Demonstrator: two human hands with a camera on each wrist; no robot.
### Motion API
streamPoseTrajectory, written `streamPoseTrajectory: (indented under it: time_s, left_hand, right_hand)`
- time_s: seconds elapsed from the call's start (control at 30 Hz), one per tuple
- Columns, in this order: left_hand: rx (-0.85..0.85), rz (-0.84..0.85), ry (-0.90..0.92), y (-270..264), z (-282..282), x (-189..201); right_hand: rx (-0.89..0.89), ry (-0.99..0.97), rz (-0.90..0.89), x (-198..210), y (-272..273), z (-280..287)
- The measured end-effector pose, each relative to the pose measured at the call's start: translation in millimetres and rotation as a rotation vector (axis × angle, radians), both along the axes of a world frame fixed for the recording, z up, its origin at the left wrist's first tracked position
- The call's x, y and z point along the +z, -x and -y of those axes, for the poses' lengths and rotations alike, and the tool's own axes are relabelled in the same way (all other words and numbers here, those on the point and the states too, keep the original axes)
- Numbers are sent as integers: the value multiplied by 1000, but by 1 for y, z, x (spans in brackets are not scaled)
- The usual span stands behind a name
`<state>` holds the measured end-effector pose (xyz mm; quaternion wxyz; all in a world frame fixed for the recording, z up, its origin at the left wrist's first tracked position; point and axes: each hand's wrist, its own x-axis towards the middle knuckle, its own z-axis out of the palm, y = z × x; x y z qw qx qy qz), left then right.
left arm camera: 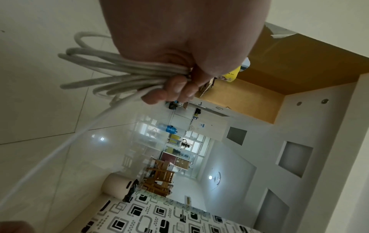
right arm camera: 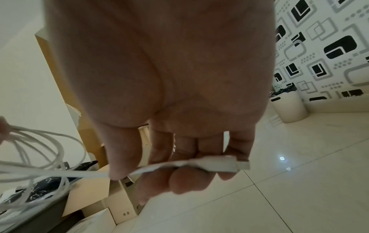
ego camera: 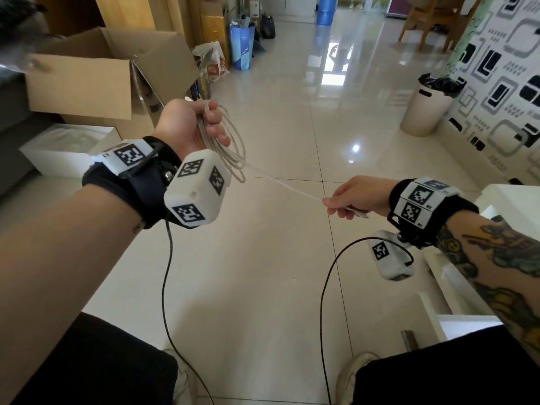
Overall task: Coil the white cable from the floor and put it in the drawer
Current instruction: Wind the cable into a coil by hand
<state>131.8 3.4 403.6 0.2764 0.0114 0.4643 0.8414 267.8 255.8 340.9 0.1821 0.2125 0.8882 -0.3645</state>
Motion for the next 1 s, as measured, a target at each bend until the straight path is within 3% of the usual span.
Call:
streamPoseTrajectory:
  time_s: [0.1, 0.27, 0.47, 0.67, 0.9, 1.0]
  left_hand:
    - [-95, -21, 133, -11, -6, -6]
    - [-420, -104, 363, -38, -24, -11]
    - [-627, -199, 593, -64, -41, -24]
    - [-593, -191, 708, -80, -49, -35]
    - [-470, -107, 534, -79, -51, -42]
    - [-458, -107, 481, -81, -52, -42]
  right_hand:
    - [-87, -36, -13, -1, 2, -3]
    - [-206, -17, -59, 1, 8, 0]
    - [-360, 341, -222, 15, 10, 21]
    - [-444, 663, -372, 29, 5, 52]
    - [-437, 652, -423, 34, -1, 67]
    - [-434, 553, -473, 30, 1, 68]
